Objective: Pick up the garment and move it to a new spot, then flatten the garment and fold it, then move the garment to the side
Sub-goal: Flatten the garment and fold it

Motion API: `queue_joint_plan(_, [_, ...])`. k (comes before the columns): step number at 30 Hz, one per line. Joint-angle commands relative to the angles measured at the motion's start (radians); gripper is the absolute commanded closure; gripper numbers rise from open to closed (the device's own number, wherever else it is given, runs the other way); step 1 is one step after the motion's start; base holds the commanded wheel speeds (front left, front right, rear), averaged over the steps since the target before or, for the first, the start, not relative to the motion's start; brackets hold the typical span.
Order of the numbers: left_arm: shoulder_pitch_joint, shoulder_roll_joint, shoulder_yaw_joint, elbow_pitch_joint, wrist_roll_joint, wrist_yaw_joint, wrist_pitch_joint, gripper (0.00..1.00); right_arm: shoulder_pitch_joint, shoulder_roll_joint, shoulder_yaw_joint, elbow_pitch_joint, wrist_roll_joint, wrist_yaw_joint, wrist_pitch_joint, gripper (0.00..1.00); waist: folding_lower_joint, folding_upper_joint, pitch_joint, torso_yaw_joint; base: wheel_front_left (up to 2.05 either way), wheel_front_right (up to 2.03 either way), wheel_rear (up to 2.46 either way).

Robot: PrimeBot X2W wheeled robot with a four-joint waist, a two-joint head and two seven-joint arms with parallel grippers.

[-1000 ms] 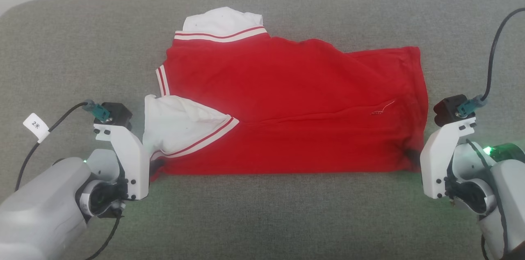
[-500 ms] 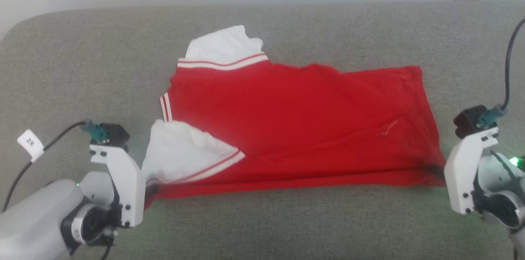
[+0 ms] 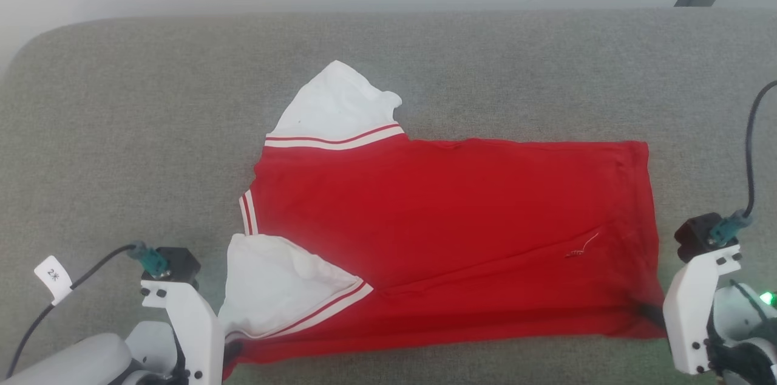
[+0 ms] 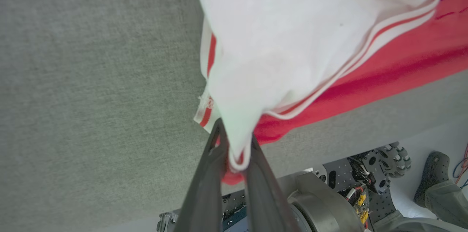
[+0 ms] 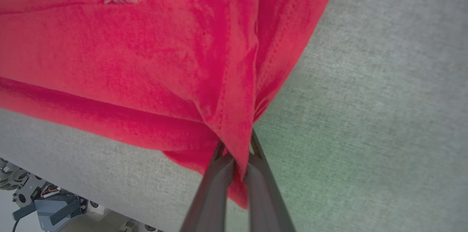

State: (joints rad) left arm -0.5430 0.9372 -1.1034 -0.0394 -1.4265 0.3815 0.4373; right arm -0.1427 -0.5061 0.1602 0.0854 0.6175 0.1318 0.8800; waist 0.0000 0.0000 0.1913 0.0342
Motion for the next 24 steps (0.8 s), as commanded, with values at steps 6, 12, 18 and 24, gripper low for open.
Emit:
queue_joint_plan(6, [0.013, -0.019, -0.011, 0.054, 0.008, -0.023, -0.007, 0.0, 0.014, 0.04, 0.014, 0.017, -0.032, -0.002, -0.045, 0.0, 0.0, 0.0, -0.015, -0.009, 0.0, 0.0, 0.0])
queue_joint_plan(12, [-0.034, 0.025, 0.002, 0.022, 0.031, -0.02, 0.017, 0.0, 0.003, 0.054, 0.008, 0.017, -0.046, -0.002, -0.103, 0.0, 0.0, 0.0, -0.036, -0.029, 0.0, 0.0, 0.0])
queue_joint_plan(18, [-0.121, 0.107, 0.037, -0.055, 0.065, 0.001, 0.057, 0.0, -0.025, 0.067, -0.032, -0.02, -0.087, -0.002, -0.22, 0.0, 0.0, 0.0, -0.038, -0.062, 0.0, 0.0, 0.0])
queue_joint_plan(24, [-0.245, 0.117, 0.086, -0.027, 0.12, -0.056, 0.051, 0.0, -0.077, 0.112, -0.058, -0.059, -0.173, -0.002, -0.454, 0.0, 0.0, 0.0, -0.017, -0.111, 0.0, 0.0, 0.0])
